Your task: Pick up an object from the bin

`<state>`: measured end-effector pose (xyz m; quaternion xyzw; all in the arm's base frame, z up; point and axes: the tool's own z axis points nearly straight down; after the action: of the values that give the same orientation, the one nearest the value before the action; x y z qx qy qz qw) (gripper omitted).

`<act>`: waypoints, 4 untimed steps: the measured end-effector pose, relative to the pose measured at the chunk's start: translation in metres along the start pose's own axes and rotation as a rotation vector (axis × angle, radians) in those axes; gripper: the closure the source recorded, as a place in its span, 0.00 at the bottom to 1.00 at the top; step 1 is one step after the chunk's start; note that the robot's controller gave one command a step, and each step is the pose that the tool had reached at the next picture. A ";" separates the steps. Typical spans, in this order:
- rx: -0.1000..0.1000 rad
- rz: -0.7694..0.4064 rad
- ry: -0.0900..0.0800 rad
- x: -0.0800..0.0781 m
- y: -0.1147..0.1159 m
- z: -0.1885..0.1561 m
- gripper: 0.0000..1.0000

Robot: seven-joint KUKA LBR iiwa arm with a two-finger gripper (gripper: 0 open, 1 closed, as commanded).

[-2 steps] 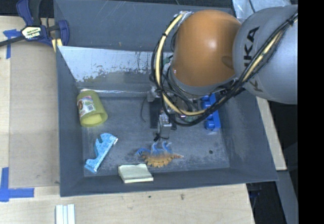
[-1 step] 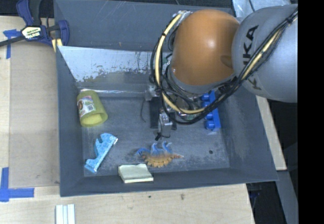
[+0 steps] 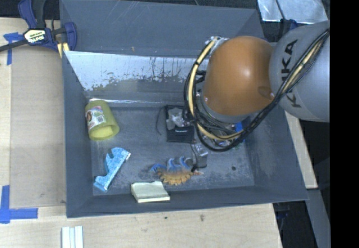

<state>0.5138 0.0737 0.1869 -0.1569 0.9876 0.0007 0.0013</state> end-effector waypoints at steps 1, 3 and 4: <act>0.002 0.023 0.002 0.021 -0.018 0.025 0.00; 0.002 -0.257 0.000 0.017 -0.019 0.063 0.00; 0.001 -0.225 0.000 0.020 -0.017 0.090 0.00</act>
Offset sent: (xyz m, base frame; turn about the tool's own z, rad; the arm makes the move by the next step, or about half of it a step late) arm -0.0148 -0.0224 -0.0540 -0.2621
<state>0.5002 0.0520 0.0967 -0.2669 0.9637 0.0001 0.0014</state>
